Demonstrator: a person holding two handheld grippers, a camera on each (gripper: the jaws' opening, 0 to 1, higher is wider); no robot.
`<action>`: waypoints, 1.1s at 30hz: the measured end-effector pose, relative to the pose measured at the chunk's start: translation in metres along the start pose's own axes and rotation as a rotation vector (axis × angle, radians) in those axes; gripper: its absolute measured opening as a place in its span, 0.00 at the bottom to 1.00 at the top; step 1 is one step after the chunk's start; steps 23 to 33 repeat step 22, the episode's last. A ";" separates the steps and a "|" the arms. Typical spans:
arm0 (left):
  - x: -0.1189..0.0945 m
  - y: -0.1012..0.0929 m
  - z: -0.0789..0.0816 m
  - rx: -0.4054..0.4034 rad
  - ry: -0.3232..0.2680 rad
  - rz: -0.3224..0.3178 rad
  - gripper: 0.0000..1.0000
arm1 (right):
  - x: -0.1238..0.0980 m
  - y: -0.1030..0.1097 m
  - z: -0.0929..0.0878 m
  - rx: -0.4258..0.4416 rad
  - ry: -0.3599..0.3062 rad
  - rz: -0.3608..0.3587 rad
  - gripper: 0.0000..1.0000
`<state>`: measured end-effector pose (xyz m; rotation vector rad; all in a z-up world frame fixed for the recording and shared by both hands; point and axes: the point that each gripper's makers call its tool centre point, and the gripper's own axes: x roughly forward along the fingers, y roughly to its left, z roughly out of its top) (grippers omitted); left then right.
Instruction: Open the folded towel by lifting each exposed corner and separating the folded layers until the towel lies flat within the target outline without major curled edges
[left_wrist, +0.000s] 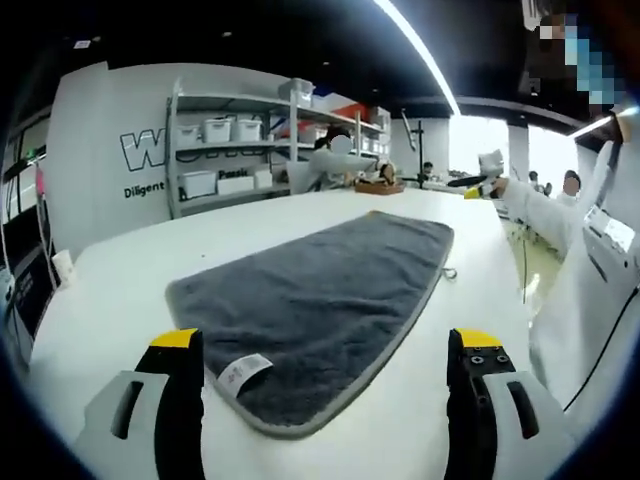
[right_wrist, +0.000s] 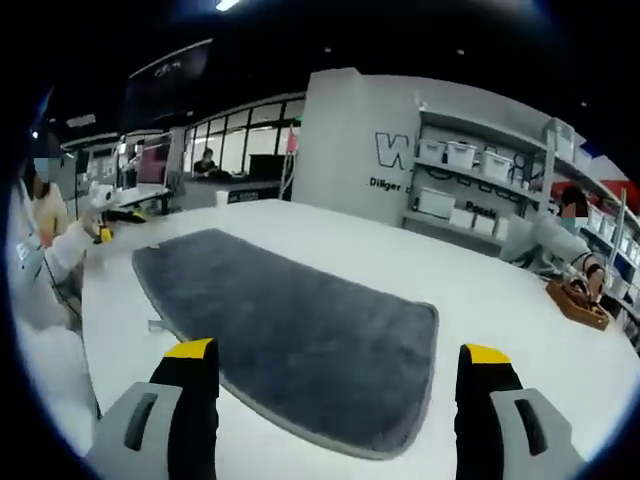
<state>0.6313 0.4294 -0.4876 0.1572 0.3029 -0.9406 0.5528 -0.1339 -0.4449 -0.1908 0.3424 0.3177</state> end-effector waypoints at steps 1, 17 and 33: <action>-0.003 0.000 -0.002 -0.001 0.003 0.003 1.00 | -0.007 0.001 -0.005 0.002 0.003 -0.009 0.99; -0.028 0.001 -0.025 -0.015 0.053 0.075 1.00 | -0.040 0.027 -0.047 0.031 0.066 -0.020 0.99; -0.030 -0.001 -0.025 -0.013 0.055 0.076 1.00 | -0.039 0.030 -0.049 0.036 0.067 -0.010 0.99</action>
